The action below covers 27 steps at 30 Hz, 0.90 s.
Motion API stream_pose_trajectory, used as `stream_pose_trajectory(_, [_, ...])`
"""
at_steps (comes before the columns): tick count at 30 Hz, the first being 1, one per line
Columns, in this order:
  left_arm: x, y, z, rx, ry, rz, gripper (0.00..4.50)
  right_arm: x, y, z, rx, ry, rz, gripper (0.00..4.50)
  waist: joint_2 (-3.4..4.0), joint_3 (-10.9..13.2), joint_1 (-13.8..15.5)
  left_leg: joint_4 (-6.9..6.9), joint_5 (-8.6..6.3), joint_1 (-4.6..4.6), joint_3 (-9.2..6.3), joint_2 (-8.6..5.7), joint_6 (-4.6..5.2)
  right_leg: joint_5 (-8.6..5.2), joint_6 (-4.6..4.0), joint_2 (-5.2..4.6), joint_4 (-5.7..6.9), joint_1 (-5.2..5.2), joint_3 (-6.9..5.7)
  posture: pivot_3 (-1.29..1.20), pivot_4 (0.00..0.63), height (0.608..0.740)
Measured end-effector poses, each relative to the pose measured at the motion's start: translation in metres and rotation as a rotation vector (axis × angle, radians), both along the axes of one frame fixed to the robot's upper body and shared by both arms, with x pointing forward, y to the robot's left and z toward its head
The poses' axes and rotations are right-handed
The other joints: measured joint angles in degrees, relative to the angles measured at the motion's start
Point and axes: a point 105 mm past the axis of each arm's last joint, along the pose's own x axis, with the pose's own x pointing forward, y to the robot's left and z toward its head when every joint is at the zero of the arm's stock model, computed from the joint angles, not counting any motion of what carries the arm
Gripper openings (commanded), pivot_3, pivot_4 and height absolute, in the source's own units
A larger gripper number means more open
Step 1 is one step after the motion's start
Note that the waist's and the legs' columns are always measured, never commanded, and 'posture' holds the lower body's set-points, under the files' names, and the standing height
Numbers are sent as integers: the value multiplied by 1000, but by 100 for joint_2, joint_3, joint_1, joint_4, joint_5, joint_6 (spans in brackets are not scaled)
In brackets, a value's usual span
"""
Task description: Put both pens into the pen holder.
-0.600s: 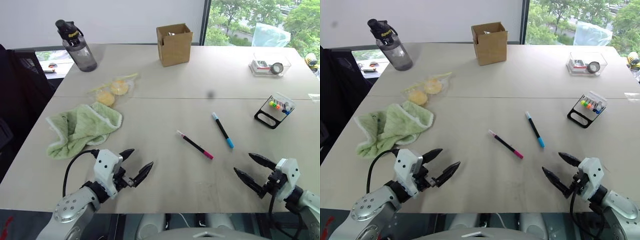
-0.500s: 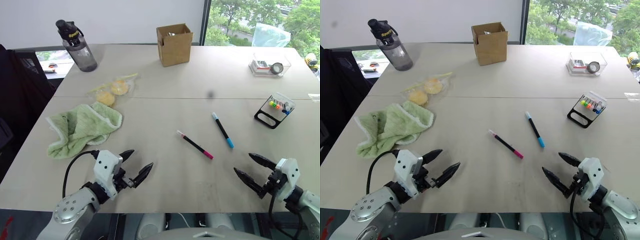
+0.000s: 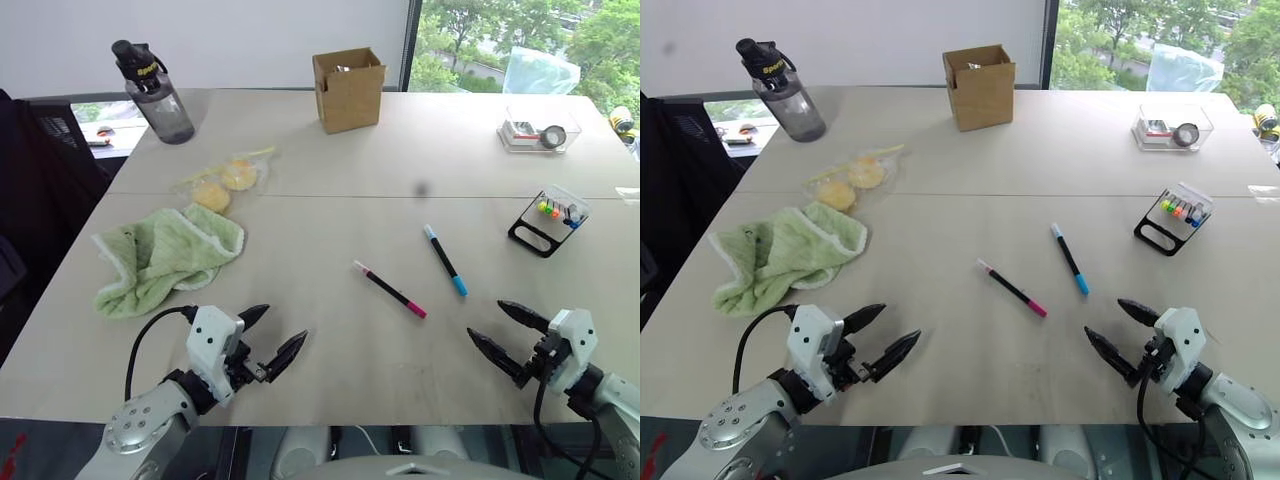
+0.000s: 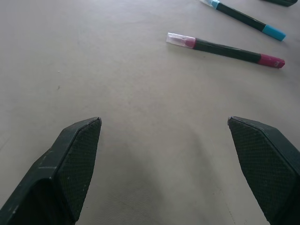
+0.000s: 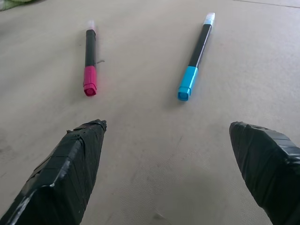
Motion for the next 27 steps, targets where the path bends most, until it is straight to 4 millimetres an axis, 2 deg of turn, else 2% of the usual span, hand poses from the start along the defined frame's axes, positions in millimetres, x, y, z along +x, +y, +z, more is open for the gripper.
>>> stream_pose_trajectory(8, [0, -1, 3, -3, -24, -11, 4464, 13, 7, -5, 0, -23, -55, 4500, 0, 0, -2, 4, 0, 2, 0, 0, 0, 1, -1, 1, 8, 0, 0, 0, 150, 740])
stream_pose_trajectory(16, [5, 0, 4, -10, -43, -45, 4464, 34, 26, -5, -1, -67, -119, 4500, 3, 0, -2, 22, 0, -1, 0, 0, -1, 1, -1, 2, 20, -1, 0, 0, 150, 740])
stream_pose_trajectory(22, [5, -1, 5, -2, -45, -113, 4464, 46, 25, -6, -36, -38, -168, 4500, 3, 2, -6, 40, 0, -1, 0, -2, 0, 1, -1, 1, 41, -2, 2, 0, 150, 740])
stream_pose_trajectory(27, [14, -3, 27, -23, -62, -204, 4464, 68, 26, 18, -92, -24, -194, 4500, 6, 5, -7, 58, 6, 6, 0, -2, -9, 0, -3, 1, 87, -10, 6, 0, 150, 740])
